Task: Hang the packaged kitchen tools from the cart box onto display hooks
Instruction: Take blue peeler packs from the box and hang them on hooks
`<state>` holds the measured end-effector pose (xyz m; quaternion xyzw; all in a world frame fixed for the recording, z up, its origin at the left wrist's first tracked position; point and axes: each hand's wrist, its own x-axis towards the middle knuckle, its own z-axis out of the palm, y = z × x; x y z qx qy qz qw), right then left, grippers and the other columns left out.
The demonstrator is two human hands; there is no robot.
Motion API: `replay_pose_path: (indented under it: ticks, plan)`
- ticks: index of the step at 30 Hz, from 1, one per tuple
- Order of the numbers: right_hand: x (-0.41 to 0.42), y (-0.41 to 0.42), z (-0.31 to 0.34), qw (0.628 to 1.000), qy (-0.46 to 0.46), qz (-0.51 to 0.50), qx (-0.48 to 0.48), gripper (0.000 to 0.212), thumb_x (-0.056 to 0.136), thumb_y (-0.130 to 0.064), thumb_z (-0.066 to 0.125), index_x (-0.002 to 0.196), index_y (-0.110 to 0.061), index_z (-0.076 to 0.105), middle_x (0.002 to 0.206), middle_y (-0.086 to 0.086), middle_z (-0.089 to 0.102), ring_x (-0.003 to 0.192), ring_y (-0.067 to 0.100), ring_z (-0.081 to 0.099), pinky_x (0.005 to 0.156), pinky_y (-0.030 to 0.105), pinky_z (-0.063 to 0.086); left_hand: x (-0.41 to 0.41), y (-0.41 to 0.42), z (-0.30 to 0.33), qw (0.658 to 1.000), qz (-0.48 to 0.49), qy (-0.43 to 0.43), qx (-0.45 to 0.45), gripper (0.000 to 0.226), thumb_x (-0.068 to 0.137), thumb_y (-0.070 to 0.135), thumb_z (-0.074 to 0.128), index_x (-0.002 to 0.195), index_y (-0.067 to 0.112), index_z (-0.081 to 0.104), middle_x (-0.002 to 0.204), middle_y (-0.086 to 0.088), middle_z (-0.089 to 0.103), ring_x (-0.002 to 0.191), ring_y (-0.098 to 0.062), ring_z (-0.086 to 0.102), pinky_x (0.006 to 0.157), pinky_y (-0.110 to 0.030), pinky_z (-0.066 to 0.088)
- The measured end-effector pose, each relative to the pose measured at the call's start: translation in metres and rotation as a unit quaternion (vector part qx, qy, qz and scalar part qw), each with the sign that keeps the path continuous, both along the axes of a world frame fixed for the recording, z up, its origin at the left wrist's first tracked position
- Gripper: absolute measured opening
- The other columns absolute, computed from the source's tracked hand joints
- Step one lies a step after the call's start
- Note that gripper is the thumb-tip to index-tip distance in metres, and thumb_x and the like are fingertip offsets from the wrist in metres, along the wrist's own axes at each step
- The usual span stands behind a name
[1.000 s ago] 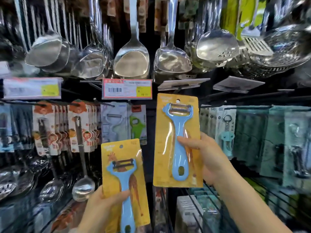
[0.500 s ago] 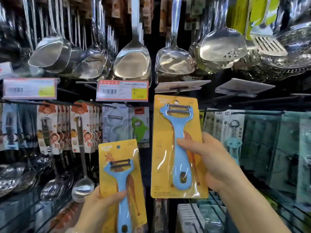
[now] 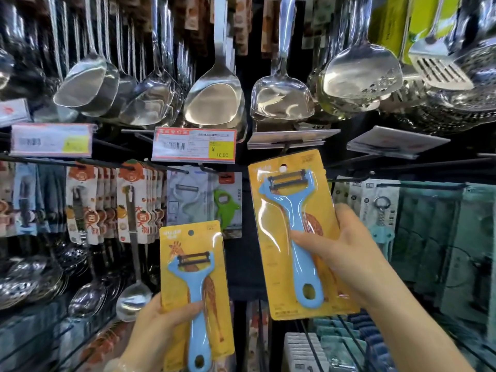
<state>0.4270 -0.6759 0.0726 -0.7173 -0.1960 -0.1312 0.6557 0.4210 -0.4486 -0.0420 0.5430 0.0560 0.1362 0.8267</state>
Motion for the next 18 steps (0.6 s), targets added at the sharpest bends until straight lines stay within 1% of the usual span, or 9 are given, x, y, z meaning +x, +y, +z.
replay_pose_path:
  ticks: [2, 4, 5, 7, 8, 10, 13, 15, 18]
  plan:
    - [-0.001, -0.002, 0.002, 0.996, 0.049, 0.063, 0.031, 0.039, 0.070, -0.005, 0.073, 0.104, -0.013, 0.055, 0.096, 0.011, 0.073, 0.080, 0.027, 0.072, 0.075, 0.047, 0.058, 0.001, 0.000, 0.000, 1.000, 0.001, 0.004, -0.001, 0.039, 0.060, -0.013, 0.068, 0.099, -0.009, 0.063, 0.088, -0.027, 0.071, 0.081, -0.047, 0.068, 0.084, -0.056, 0.050]
    - [-0.003, -0.004, 0.005, 0.979, 0.123, 0.148, 0.070, 0.046, 0.060, -0.011, 0.070, 0.105, -0.008, 0.059, 0.088, 0.014, 0.074, 0.070, 0.028, 0.071, 0.062, 0.041, 0.059, 0.002, 0.001, 0.001, 1.000, 0.001, 0.006, -0.002, 0.040, 0.059, -0.013, 0.068, 0.098, -0.009, 0.063, 0.086, -0.027, 0.071, 0.078, -0.046, 0.068, 0.079, -0.052, 0.053]
    - [-0.004, -0.005, 0.007, 0.970, 0.148, 0.175, 0.082, 0.047, 0.058, -0.015, 0.069, 0.103, -0.007, 0.062, 0.082, 0.013, 0.074, 0.063, 0.026, 0.070, 0.056, 0.037, 0.059, 0.002, 0.001, 0.002, 1.000, -0.001, 0.007, -0.004, 0.041, 0.058, -0.012, 0.069, 0.099, -0.009, 0.063, 0.086, -0.027, 0.071, 0.077, -0.046, 0.069, 0.078, -0.050, 0.053]
    - [-0.004, -0.008, 0.009, 0.959, 0.169, 0.203, 0.105, 0.043, 0.055, -0.017, 0.067, 0.097, -0.008, 0.065, 0.073, 0.011, 0.073, 0.055, 0.023, 0.068, 0.050, 0.032, 0.056, 0.003, 0.001, 0.002, 1.000, -0.009, 0.008, -0.009, 0.046, 0.055, -0.010, 0.070, 0.100, -0.008, 0.062, 0.087, -0.026, 0.072, 0.078, -0.045, 0.069, 0.078, -0.050, 0.053]
    - [-0.003, -0.010, 0.010, 0.955, 0.173, 0.211, 0.115, 0.043, 0.054, -0.017, 0.067, 0.097, -0.008, 0.066, 0.073, 0.011, 0.072, 0.054, 0.023, 0.068, 0.050, 0.032, 0.056, 0.004, 0.002, 0.002, 1.000, -0.011, 0.008, -0.010, 0.047, 0.054, -0.009, 0.070, 0.101, -0.008, 0.061, 0.087, -0.026, 0.071, 0.078, -0.045, 0.069, 0.078, -0.051, 0.053]
    - [-0.001, -0.012, 0.010, 0.957, 0.168, 0.209, 0.111, 0.045, 0.055, -0.017, 0.068, 0.099, -0.007, 0.065, 0.076, 0.012, 0.073, 0.057, 0.024, 0.069, 0.052, 0.034, 0.058, 0.005, 0.002, 0.002, 1.000, -0.012, 0.007, -0.008, 0.048, 0.053, -0.008, 0.070, 0.100, -0.007, 0.061, 0.087, -0.026, 0.072, 0.077, -0.045, 0.069, 0.077, -0.050, 0.053]
    - [0.005, -0.009, 0.005, 0.978, 0.120, 0.151, 0.075, 0.033, 0.072, -0.008, 0.069, 0.103, -0.007, 0.059, 0.085, 0.015, 0.074, 0.066, 0.026, 0.071, 0.057, 0.037, 0.059, 0.005, 0.002, 0.003, 1.000, -0.013, 0.006, 0.000, 0.045, 0.056, -0.010, 0.070, 0.100, -0.006, 0.060, 0.088, -0.026, 0.072, 0.080, -0.045, 0.068, 0.080, -0.052, 0.052]
    - [0.014, -0.003, -0.001, 0.988, 0.092, 0.104, 0.073, 0.028, 0.079, -0.002, 0.066, 0.103, -0.008, 0.055, 0.087, 0.013, 0.074, 0.067, 0.025, 0.072, 0.055, 0.035, 0.059, 0.007, 0.003, 0.001, 1.000, -0.009, 0.008, 0.007, 0.039, 0.061, -0.012, 0.070, 0.099, -0.004, 0.061, 0.086, -0.024, 0.072, 0.078, -0.043, 0.069, 0.081, -0.052, 0.052]
    - [0.039, 0.003, -0.014, 0.991, 0.070, 0.081, 0.081, 0.025, 0.080, -0.002, 0.066, 0.101, -0.011, 0.054, 0.081, 0.004, 0.074, 0.068, 0.019, 0.072, 0.055, 0.029, 0.058, 0.008, 0.004, 0.000, 1.000, -0.014, 0.013, 0.005, 0.036, 0.064, -0.013, 0.068, 0.098, -0.004, 0.061, 0.086, -0.024, 0.073, 0.078, -0.043, 0.069, 0.081, -0.053, 0.052]
